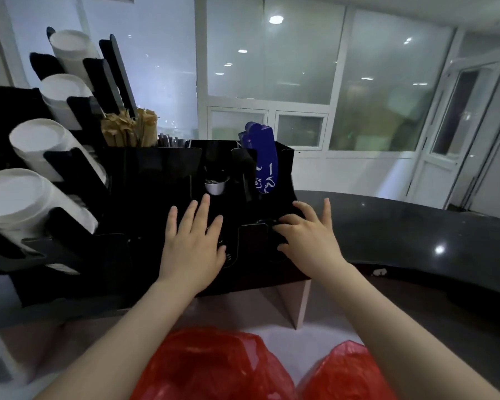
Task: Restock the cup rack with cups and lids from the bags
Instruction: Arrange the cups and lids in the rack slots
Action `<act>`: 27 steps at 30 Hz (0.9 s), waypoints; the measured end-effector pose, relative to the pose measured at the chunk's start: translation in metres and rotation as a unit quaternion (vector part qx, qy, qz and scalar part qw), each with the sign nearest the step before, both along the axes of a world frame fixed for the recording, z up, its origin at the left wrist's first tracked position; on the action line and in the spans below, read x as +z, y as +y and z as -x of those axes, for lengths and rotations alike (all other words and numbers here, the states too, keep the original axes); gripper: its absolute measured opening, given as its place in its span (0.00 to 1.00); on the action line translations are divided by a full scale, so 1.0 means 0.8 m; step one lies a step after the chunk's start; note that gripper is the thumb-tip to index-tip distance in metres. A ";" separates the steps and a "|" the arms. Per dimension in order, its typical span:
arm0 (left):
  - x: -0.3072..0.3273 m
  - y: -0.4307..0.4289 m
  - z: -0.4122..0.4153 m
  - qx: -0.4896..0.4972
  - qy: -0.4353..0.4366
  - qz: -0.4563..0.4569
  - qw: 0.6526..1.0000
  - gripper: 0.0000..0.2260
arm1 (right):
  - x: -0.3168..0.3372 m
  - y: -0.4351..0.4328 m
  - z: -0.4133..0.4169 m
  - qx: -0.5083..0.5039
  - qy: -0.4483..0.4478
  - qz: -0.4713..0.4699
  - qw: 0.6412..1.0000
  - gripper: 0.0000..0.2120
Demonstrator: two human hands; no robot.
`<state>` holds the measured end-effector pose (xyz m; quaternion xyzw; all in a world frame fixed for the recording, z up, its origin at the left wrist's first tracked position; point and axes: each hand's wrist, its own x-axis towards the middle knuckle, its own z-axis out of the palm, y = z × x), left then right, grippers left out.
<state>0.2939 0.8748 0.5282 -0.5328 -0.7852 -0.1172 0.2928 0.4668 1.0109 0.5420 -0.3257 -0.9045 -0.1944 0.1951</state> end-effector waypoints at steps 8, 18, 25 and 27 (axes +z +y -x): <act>-0.007 -0.001 0.000 -0.020 -0.023 -0.057 0.998 0.26 | 0.004 0.005 0.004 -0.002 0.054 0.033 0.998 0.15; -0.007 0.000 0.006 0.018 0.050 0.085 0.995 0.18 | 0.014 -0.007 -0.003 0.004 0.218 0.114 0.969 0.15; -0.006 -0.006 0.004 -0.005 0.065 0.125 0.990 0.25 | 0.027 -0.017 0.002 0.024 0.287 0.146 0.946 0.13; -0.004 -0.008 0.001 -0.016 0.041 0.119 0.992 0.26 | 0.030 -0.020 -0.001 0.024 0.293 0.157 0.943 0.13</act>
